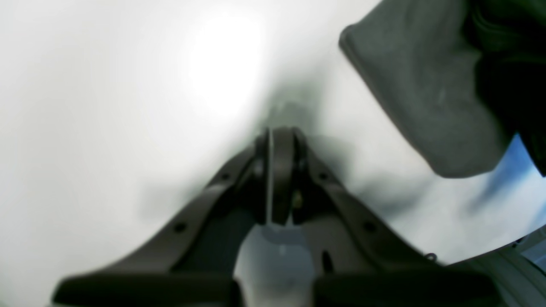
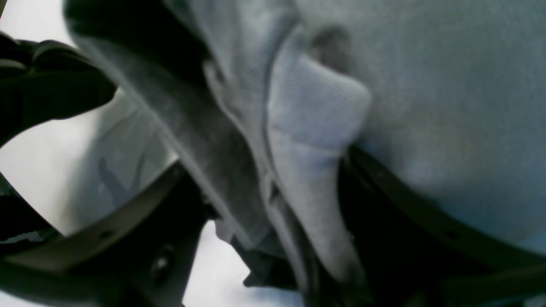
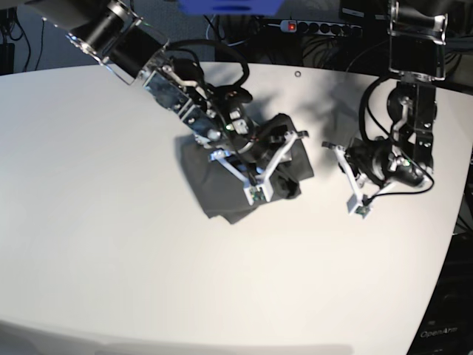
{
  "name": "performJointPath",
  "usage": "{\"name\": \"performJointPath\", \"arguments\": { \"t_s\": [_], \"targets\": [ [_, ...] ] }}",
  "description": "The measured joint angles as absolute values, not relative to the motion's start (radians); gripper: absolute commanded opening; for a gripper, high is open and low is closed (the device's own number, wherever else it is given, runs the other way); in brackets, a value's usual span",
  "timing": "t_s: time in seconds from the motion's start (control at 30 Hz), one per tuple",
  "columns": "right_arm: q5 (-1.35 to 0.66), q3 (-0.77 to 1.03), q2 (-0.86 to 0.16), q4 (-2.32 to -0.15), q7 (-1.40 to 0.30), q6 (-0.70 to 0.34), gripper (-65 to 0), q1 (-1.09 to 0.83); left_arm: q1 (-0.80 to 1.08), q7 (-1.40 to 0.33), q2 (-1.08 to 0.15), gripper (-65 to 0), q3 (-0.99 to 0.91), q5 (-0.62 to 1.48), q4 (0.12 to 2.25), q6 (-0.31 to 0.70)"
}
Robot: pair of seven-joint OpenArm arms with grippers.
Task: Fold the T-shirt properly
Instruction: 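Lay the folded end onto the strip with the right gripper and press, then hold the bundle with the right gripper and press it flat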
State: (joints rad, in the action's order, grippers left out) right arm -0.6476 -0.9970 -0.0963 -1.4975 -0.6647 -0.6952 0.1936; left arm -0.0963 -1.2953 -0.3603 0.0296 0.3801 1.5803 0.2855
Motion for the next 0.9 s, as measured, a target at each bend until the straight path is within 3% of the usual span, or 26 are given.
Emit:
{"name": "performJointPath", "arguments": {
  "t_s": [0.17, 0.33, 0.43, 0.9],
  "targets": [
    [-0.647, -0.997, -0.096, -1.497, -0.671, -0.695, -33.7, 0.194, -0.094, -1.297, -0.355, -63.1, -0.009, 0.381, 1.58, 0.292],
    [-0.648, -0.997, -0.096, -1.497, -0.673, -0.696, -18.7, 0.194, -0.094, -1.298, -0.363, -63.1, -0.038, 0.377, 1.58, 0.292],
    [-0.647, -0.997, -0.094, -1.497, -0.676, -0.696, -13.5, 0.194, -0.095, -1.298, -0.36, -63.1, -0.037, 0.378, 1.58, 0.292],
    [-0.644, -0.997, -0.065, -1.455, -0.664, -0.696, -13.1, 0.196, -0.094, -1.298, -0.363, -63.1, -0.038, 0.378, 1.58, 0.292]
  ]
}}
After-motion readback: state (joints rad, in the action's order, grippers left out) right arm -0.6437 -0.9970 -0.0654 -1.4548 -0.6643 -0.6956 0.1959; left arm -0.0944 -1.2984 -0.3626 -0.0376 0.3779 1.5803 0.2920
